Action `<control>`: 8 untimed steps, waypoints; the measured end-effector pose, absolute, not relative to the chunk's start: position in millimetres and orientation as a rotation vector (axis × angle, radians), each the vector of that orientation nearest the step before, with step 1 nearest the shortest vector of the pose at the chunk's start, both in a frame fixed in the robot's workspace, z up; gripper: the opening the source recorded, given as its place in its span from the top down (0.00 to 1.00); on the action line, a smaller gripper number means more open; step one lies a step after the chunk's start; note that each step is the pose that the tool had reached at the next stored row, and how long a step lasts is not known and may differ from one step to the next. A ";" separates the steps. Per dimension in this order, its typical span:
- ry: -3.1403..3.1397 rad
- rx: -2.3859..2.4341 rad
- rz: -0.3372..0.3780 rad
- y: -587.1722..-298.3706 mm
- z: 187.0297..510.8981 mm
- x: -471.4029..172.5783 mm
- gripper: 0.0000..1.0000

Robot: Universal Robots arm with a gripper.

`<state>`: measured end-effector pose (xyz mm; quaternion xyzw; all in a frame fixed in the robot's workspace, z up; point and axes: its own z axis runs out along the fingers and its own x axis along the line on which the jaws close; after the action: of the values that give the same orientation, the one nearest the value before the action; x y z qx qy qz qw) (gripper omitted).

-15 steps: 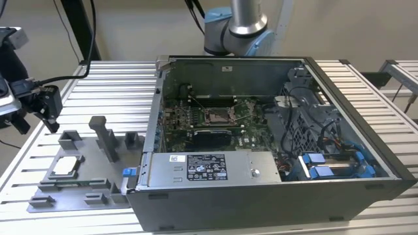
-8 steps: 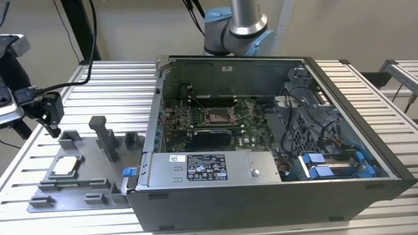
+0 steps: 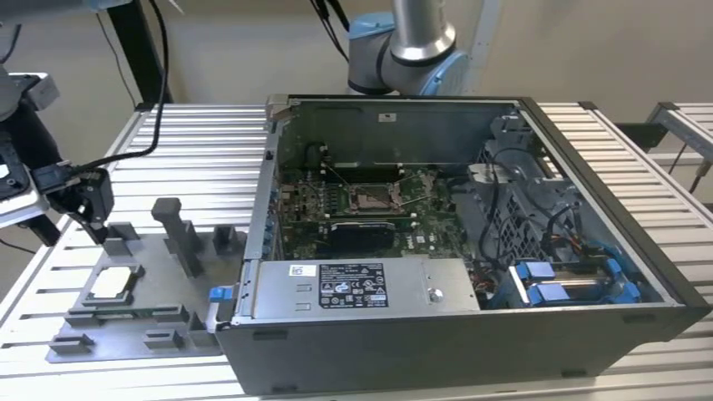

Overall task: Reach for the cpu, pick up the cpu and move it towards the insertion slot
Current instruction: 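Pick up the cpu and move it towards the insertion slot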

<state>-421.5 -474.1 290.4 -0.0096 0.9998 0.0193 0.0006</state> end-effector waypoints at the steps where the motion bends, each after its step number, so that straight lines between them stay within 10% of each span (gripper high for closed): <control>1: 3.140 -0.030 0.061 -474.1 288.7 -421.7 0.00; 8: 3.139 -0.030 0.061 -474.0 275.9 -423.1 0.00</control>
<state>-423.1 -474.0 275.9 -0.0096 0.9998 0.0196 0.0008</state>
